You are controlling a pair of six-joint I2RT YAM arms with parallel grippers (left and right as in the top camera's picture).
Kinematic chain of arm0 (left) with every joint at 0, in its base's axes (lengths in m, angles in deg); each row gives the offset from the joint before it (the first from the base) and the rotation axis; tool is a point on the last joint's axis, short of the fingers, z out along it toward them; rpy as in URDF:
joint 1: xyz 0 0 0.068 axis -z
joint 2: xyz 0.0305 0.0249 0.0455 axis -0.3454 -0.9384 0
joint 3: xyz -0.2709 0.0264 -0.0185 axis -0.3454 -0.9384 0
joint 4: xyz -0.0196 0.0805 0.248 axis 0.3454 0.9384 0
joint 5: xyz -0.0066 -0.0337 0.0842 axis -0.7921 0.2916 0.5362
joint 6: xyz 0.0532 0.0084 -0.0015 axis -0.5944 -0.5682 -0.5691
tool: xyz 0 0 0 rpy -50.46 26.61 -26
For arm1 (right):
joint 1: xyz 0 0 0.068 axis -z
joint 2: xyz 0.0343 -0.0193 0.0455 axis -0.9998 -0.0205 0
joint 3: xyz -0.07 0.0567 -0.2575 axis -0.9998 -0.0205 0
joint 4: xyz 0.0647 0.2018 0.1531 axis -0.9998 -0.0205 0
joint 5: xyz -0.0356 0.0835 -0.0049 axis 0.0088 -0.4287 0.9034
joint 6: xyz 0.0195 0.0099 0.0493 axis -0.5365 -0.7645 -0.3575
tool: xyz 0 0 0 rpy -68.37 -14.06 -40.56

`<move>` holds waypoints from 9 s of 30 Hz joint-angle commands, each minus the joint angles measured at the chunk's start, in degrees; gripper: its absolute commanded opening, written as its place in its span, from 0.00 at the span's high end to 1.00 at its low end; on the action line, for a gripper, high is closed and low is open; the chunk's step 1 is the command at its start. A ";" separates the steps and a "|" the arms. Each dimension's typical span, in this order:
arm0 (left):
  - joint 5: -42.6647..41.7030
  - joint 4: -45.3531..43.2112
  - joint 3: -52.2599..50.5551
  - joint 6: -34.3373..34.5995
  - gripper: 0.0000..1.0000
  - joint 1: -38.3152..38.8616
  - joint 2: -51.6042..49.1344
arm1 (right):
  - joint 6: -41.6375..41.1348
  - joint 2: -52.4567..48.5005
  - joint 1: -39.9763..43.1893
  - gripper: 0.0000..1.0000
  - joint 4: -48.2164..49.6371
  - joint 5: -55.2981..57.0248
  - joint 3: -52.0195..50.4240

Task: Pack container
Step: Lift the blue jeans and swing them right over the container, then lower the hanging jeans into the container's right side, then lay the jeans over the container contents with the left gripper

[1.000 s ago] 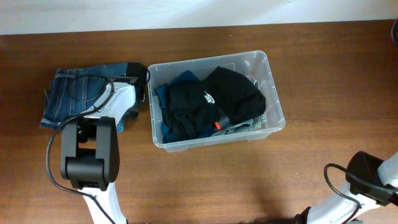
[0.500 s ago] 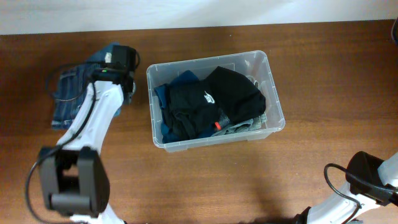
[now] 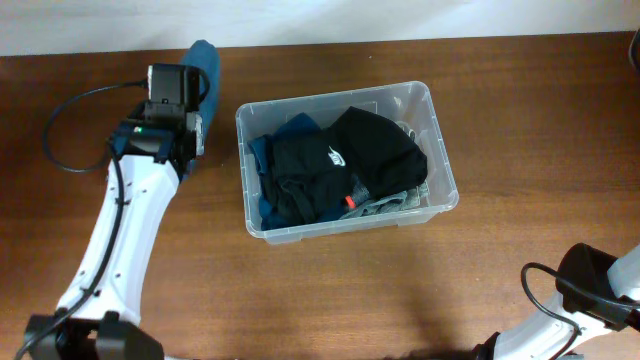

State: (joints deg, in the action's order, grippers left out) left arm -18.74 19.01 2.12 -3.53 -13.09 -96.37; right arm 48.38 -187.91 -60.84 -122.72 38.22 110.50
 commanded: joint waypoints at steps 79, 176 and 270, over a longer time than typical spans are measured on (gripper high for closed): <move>-50.58 -10.08 26.58 64.63 0.99 23.50 -0.55 | 0.07 0.61 0.15 0.02 -0.33 0.31 -0.09; -78.99 -31.52 26.56 34.18 0.99 24.20 -22.29 | 0.07 0.61 0.15 0.02 -0.33 0.31 -0.09; -24.92 15.65 26.60 20.00 1.00 19.67 -9.14 | 0.07 0.61 0.15 0.02 -0.35 0.31 -0.09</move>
State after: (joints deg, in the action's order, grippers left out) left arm -43.92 38.35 27.71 15.92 4.57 -108.41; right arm 48.43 -187.91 -60.84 -122.72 38.22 110.50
